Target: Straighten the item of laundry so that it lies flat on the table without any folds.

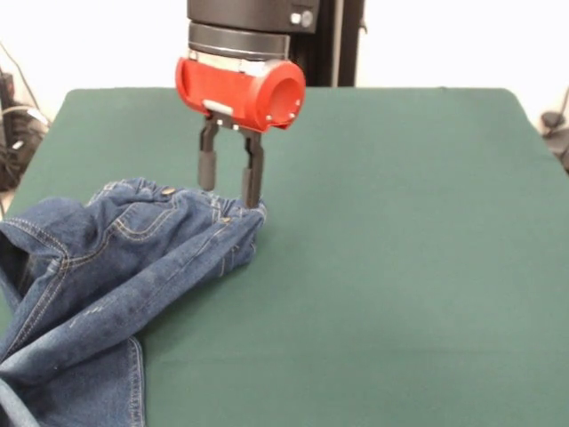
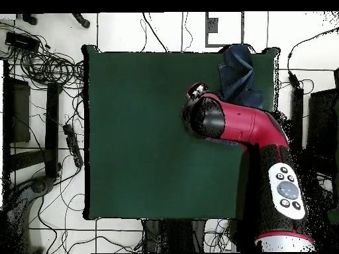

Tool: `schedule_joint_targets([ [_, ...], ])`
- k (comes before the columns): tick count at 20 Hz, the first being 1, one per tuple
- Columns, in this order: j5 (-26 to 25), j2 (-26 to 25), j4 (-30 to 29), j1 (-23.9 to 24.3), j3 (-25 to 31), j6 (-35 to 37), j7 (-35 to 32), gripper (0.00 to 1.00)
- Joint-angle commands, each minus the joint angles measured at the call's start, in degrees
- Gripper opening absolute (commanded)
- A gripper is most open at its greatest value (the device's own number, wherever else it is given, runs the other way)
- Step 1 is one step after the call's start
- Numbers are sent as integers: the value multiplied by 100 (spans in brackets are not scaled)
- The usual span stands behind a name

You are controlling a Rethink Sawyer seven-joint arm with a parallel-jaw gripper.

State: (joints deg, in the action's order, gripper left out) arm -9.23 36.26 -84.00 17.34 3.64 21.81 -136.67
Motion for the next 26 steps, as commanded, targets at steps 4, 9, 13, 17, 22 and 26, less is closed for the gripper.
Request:
schedule_joint_targets([
  [4,448,-759,-998,-75,241,-545,-998,100],
  [9,389,-1161,-727,118,426,-776,-665,100],
  [13,362,-1442,-613,311,650,-972,-500,100],
  [17,145,-1853,-345,771,1161,-1105,27,100],
  [22,4,-1982,-184,1001,1388,-984,267,100],
  [26,-83,-1993,-142,1038,1419,-940,267,0],
])
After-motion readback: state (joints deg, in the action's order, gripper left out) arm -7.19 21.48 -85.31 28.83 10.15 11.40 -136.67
